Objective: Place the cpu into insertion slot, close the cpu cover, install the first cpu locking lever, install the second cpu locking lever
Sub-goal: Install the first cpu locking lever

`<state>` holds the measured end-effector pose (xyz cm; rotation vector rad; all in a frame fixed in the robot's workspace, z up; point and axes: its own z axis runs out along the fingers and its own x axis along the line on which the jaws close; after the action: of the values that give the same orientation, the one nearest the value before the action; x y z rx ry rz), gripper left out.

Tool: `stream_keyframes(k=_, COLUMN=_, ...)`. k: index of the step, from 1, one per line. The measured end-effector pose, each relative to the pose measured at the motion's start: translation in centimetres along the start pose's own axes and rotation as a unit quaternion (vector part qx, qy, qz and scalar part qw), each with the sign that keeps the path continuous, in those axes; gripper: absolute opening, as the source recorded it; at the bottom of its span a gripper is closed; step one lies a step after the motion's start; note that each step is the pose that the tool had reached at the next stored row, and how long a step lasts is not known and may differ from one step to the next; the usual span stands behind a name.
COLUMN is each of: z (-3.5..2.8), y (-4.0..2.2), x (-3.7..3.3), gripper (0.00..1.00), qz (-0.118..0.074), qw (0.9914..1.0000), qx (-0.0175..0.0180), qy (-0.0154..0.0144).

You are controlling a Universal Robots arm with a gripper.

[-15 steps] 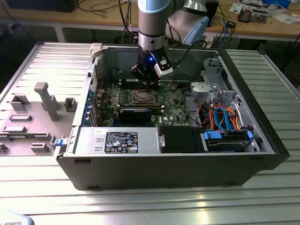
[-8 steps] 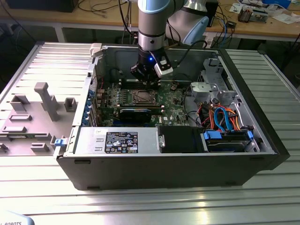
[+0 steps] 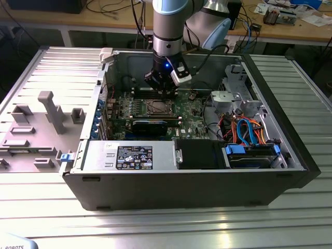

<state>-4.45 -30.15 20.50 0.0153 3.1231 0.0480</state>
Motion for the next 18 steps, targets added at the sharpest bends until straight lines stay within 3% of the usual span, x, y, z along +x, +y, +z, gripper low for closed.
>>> stream_keyframes(k=7, z=0.05, y=0.0, x=-0.04, gripper=0.11, qz=0.0, qw=0.99998, qx=0.0056, qy=0.0)
stream_keyframes(k=10, z=0.15, y=-0.01, x=-0.07, gripper=0.11, qz=0.0, qw=0.99995, qx=0.0101, qy=0.0)
stream_keyframes(k=15, z=0.38, y=-0.02, x=-0.12, gripper=0.11, qz=0.0, qw=0.99995, qx=0.0104, qy=0.0)
stream_keyframes(k=18, z=0.41, y=-0.02, x=-0.14, gripper=0.11, qz=0.0, qw=0.99998, qx=0.0068, qy=0.0)
